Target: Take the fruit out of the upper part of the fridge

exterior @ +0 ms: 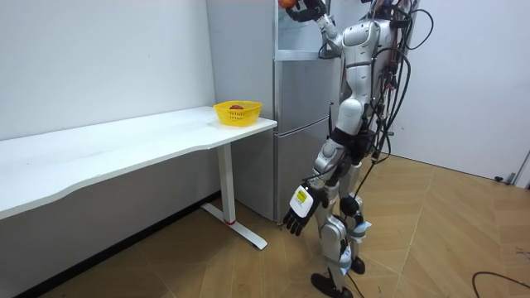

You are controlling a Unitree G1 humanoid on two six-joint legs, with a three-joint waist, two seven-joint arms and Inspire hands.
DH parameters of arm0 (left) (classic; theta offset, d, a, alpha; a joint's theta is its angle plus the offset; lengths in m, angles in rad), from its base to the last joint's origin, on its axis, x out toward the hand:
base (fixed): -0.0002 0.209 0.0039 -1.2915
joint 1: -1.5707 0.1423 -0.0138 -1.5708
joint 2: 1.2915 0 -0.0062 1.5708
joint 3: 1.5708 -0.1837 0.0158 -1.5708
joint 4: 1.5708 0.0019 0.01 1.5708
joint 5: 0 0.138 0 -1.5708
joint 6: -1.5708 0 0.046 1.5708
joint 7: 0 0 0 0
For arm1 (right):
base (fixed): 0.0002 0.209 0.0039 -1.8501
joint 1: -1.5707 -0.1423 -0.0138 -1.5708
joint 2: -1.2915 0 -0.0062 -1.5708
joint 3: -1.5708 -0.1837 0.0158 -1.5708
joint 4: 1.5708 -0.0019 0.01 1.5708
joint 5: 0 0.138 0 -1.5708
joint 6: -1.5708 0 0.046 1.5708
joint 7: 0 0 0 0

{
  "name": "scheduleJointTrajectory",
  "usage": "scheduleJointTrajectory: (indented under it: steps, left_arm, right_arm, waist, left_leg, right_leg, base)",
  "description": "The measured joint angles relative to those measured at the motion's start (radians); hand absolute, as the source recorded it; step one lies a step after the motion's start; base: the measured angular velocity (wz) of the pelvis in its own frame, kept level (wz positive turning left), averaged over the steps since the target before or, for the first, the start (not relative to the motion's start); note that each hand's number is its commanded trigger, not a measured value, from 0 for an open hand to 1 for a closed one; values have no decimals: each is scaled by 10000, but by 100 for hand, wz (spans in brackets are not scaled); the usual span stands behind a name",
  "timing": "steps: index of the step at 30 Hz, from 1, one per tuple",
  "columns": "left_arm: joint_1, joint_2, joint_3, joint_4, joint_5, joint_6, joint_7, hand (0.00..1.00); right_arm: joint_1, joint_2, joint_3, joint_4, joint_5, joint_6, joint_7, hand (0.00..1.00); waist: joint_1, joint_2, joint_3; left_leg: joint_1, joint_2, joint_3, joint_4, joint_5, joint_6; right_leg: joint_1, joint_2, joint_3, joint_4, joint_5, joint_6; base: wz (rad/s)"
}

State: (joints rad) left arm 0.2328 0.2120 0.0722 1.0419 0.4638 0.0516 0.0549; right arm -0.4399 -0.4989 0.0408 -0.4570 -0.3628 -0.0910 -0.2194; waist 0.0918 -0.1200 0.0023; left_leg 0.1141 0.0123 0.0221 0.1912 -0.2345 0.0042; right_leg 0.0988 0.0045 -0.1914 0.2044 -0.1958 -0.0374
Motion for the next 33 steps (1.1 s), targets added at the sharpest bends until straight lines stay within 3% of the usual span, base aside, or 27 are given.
scheduleJointTrajectory:
  steps: [5, 10, 15, 21, 27, 30, 33]
  left_arm:
    - [-37, -5, -19, 101, -15, -148, 24, 0]
    - [-131, 7, -194, 314, -15, -177, 48, 0]
    - [-279, 62, -191, 382, -36, -186, 8, 0]
    - [-399, 90, -191, 404, -219, -185, -56, 0]
    - [-388, 159, -189, 476, -389, -180, -200, 0]
    - [-310, 163, -193, 477, -380, -161, -277, 0]
    - [-262, 254, -198, 456, -393, -142, -410, 0]
  right_arm:
    - [-69, 11, 685, -289, -721, -286, 295, 100]
    - [-131, 12, 996, -288, -703, -334, 664, 100]
    - [-153, 9, 1210, -236, -717, -393, 910, 100]
    - [-317, 11, 1796, 383, -704, -366, 1308, 100]
    - [-320, 9, 2232, 1120, -781, 56, 1994, 100]
    - [-360, 15, 2246, 1900, -716, -26, 2053, 100]
    - [-435, 12, 2409, 3306, -638, 49, 2063, 100]
  waist:
    - [304, 3, 1]
    - [524, -38, -5]
    - [665, -165, 68]
    - [939, -263, 49]
    - [1272, -492, 111]
    - [1496, -638, 124]
    - [1862, -805, 202]
  left_leg:
    - [9, 13, -5, -21, 3, -4]
    - [1, -5, -17, -18, 3, -2]
    - [-64, -9, -105, 67, 3, -2]
    - [-234, -34, -253, 127, 3, -2]
    - [-406, -62, -667, 295, 3, -3]
    - [-463, -92, -812, 345, 3, -3]
    - [-521, -108, -913, 458, 3, -2]
  right_leg:
    - [-5, 18, -12, -1, 1, -1]
    - [-9, -7, -42, 1, 0, 0]
    - [-5, -16, -126, 4, 0, 1]
    - [-127, -37, -219, 43, 0, 0]
    - [-123, -79, -611, 153, -3, 4]
    - [-85, -110, -777, 154, -5, 8]
    - [-107, -165, -991, 157, -6, 10]
  base:
    - [0]
    - [1]
    - [4]
    - [3]
    - [19]
    - [19]
    - [11]
